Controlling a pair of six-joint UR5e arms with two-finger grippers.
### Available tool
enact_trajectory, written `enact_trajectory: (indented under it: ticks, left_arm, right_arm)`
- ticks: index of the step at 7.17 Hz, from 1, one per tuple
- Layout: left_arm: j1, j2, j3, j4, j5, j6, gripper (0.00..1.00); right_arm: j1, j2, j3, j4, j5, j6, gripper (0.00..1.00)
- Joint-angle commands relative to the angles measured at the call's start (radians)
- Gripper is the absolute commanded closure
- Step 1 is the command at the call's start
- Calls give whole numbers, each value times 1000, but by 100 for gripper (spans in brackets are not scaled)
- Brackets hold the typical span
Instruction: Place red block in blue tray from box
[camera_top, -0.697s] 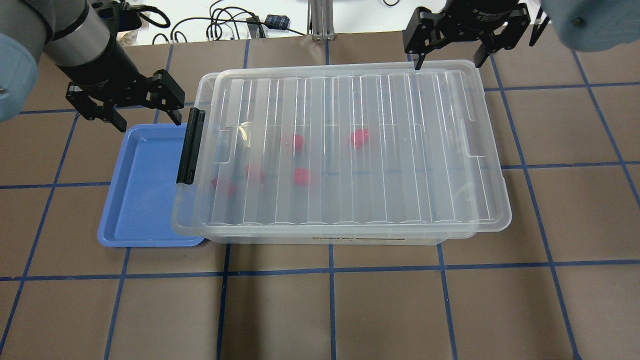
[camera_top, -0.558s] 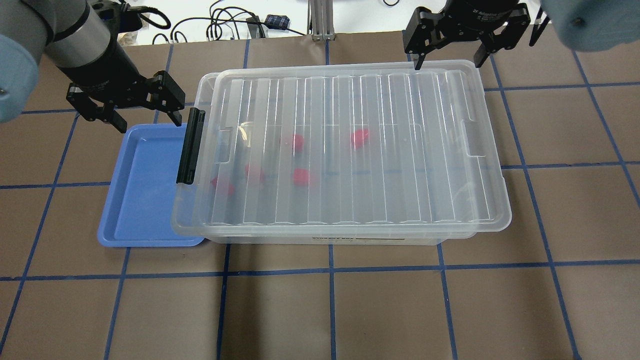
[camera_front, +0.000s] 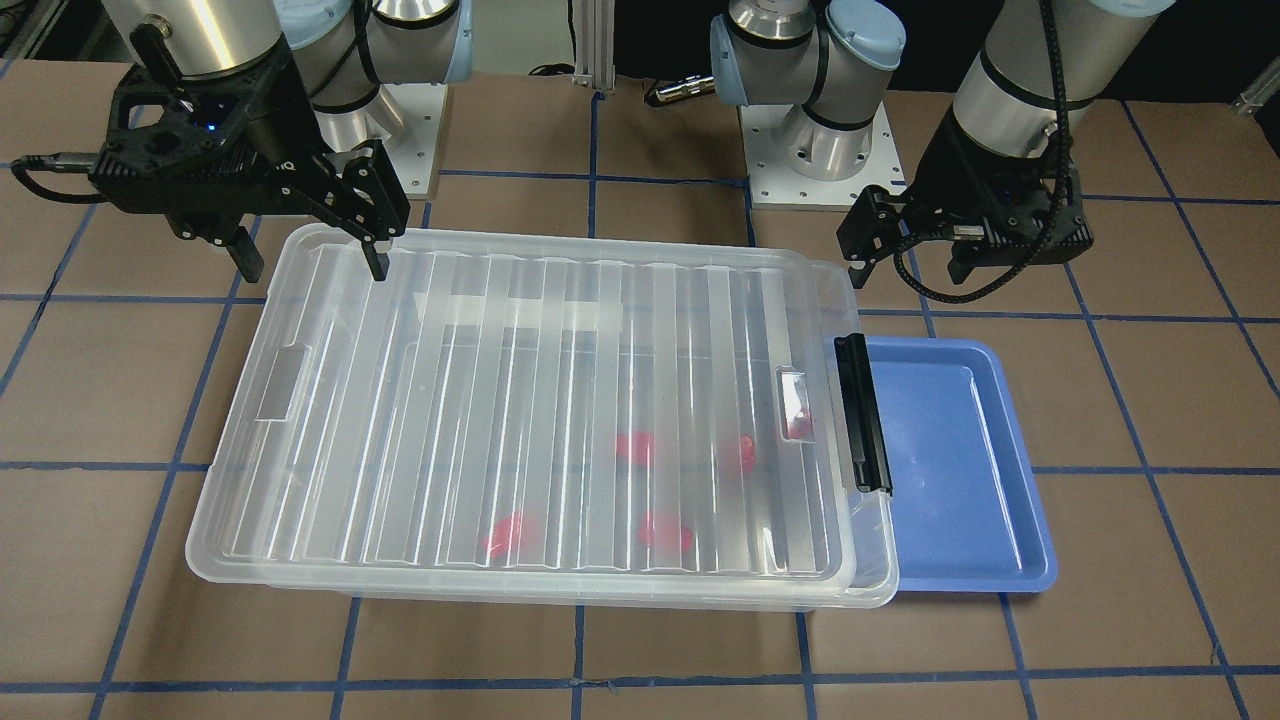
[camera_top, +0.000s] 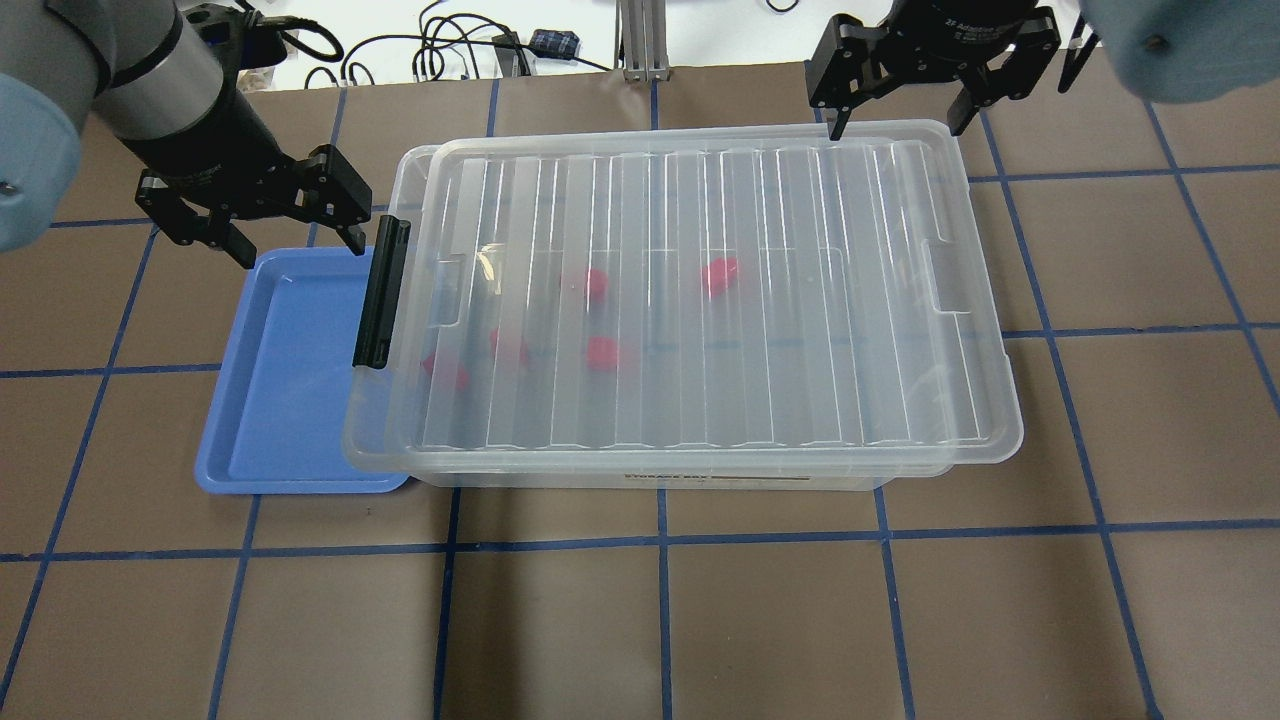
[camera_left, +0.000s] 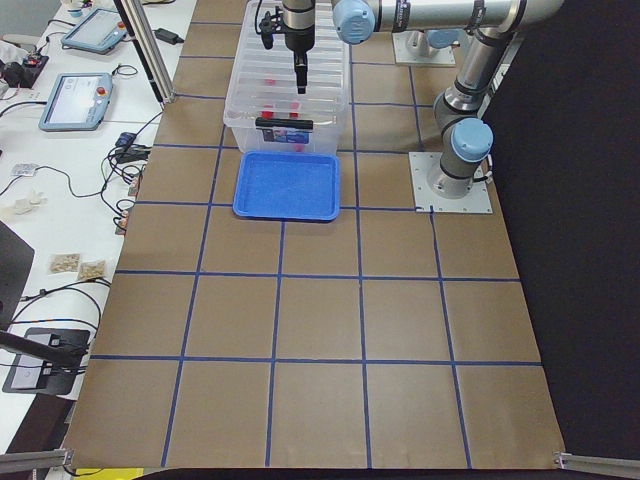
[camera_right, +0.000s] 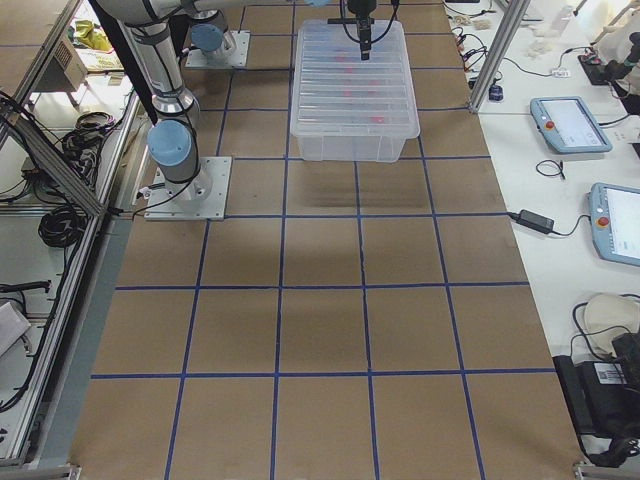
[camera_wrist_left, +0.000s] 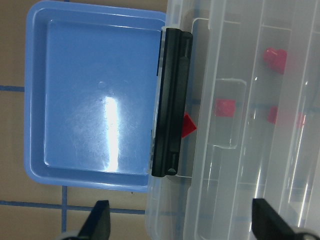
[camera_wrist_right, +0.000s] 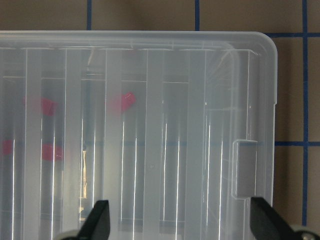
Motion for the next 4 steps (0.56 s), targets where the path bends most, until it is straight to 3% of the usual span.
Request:
enact_trajectory:
  ticks: [1, 4]
  left_arm:
    - [-2, 1, 0, 0, 0, 0, 0]
    - [-3, -1, 0, 3, 0, 0, 0]
  right_arm:
    - [0, -1, 0, 0, -3, 0, 0]
    - [0, -1, -2, 0, -3, 0, 0]
